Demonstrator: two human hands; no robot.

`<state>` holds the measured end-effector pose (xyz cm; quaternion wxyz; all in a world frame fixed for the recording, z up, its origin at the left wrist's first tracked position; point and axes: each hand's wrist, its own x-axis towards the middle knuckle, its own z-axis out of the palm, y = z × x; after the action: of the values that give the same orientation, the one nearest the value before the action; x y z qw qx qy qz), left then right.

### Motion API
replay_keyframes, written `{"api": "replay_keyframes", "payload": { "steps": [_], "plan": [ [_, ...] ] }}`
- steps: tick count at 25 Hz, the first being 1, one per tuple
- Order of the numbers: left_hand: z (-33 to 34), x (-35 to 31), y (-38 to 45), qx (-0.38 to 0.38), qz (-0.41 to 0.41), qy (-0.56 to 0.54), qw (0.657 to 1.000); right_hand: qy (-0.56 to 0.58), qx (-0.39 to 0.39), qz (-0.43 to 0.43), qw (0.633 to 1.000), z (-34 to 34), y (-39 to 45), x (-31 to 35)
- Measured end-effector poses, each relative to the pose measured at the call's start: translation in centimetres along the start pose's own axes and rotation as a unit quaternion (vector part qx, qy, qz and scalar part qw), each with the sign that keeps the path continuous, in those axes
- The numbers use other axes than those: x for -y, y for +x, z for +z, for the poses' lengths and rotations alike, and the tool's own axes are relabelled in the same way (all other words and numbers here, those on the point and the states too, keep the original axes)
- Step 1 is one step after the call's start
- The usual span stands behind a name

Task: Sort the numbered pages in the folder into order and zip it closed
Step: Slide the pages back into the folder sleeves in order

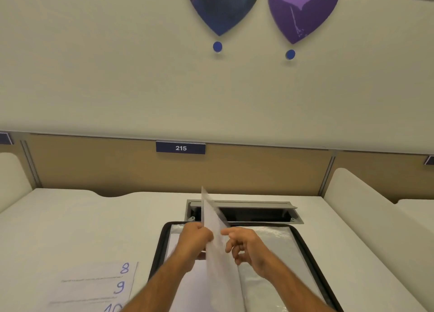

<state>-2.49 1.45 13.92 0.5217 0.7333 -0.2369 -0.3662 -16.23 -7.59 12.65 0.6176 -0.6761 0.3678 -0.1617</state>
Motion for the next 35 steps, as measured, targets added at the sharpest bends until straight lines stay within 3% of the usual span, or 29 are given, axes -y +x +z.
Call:
{"api": "replay_keyframes", "payload": {
  "steps": [4, 8, 12, 15, 19, 23, 25, 26, 28, 35],
  "plan": [
    [-4.9, 2.3, 1.8, -0.024, -0.016, 0.078, 0.997, -0.241, -0.092, -0.028, 0.966, 1.6, 0.7, -5.3],
    [-7.6, 6.5, 2.7, -0.052, -0.025, 0.153, 0.986, -0.385, -0.047, -0.006, 0.922, 3.3, 0.2, -9.6],
    [-8.1, 9.6, 3.0, -0.071, -0.028, 0.193, 0.978, -0.443, -0.067, -0.040, 0.893, 4.4, 0.6, -12.0],
    [-7.8, 11.7, 3.2, -0.071, -0.015, 0.282, 0.957, -0.524, -0.003, -0.006, 0.852, 4.6, 1.8, -15.2],
    [-6.7, 13.6, 3.6, -0.098, 0.053, 0.375, 0.920, -0.558, -0.073, -0.119, 0.818, 4.8, 3.5, -18.0],
    [-7.2, 15.4, 3.7, -0.111, 0.158, 0.543, 0.817, -0.582, -0.110, -0.145, 0.792, 5.2, 4.0, -17.9],
    [-7.8, 17.3, 3.9, -0.094, 0.152, 0.554, 0.813, -0.587, -0.125, -0.147, 0.786, 5.2, 4.1, -18.2],
    [-7.9, 18.6, 4.3, -0.114, 0.192, 0.572, 0.789, -0.585, -0.136, -0.153, 0.785, 5.2, 4.3, -18.4],
    [-7.8, 19.9, 4.6, -0.144, 0.220, 0.562, 0.784, -0.586, -0.142, -0.151, 0.784, 5.1, 4.2, -18.6],
    [-9.3, 19.0, 3.9, -0.144, 0.191, 0.555, 0.797, -0.596, -0.123, -0.144, 0.780, 4.6, 4.4, -18.6]
  ]
}}
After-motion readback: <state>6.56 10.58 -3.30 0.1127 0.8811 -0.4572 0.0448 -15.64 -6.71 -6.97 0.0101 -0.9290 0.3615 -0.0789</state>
